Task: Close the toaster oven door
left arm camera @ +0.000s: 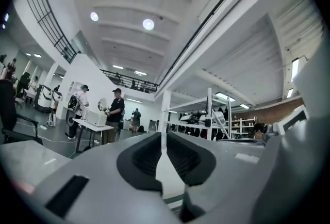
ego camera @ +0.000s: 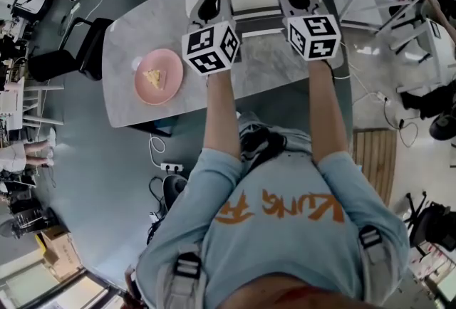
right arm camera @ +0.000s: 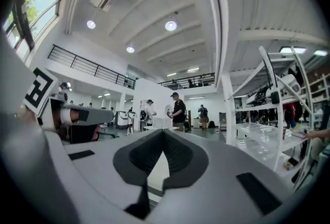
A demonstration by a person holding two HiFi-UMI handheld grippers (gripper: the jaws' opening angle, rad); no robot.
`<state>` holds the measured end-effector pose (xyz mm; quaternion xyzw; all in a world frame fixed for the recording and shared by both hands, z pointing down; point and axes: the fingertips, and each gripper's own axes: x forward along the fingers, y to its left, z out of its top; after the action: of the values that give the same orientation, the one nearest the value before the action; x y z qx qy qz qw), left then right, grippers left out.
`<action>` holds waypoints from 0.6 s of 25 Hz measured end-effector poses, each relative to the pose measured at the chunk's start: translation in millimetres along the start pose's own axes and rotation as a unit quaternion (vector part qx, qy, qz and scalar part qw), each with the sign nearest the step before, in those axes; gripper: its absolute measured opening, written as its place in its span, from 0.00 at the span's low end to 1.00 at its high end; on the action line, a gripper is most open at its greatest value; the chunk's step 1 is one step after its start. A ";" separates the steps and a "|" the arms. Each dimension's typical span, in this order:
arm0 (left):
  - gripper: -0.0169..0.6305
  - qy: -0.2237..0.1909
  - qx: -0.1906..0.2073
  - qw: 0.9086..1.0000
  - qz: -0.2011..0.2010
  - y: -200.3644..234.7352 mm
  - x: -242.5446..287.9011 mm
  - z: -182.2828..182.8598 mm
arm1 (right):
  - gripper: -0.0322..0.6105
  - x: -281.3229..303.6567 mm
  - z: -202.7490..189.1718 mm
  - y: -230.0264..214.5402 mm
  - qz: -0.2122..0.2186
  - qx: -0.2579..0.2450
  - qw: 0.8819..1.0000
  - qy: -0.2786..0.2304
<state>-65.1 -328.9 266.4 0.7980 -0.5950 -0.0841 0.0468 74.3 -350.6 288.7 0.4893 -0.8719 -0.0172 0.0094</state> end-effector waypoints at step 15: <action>0.03 -0.005 0.009 1.000 -0.015 -27.7 -17.2 -12.8 | 0.05 -46.1 -1.8 -17.6 -0.046 0.028 0.999 -0.007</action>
<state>-41.4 -304.8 275.4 0.8068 -0.5839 -0.0833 0.0350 113.4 -320.4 289.9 0.5286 -0.8488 0.0034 -0.0112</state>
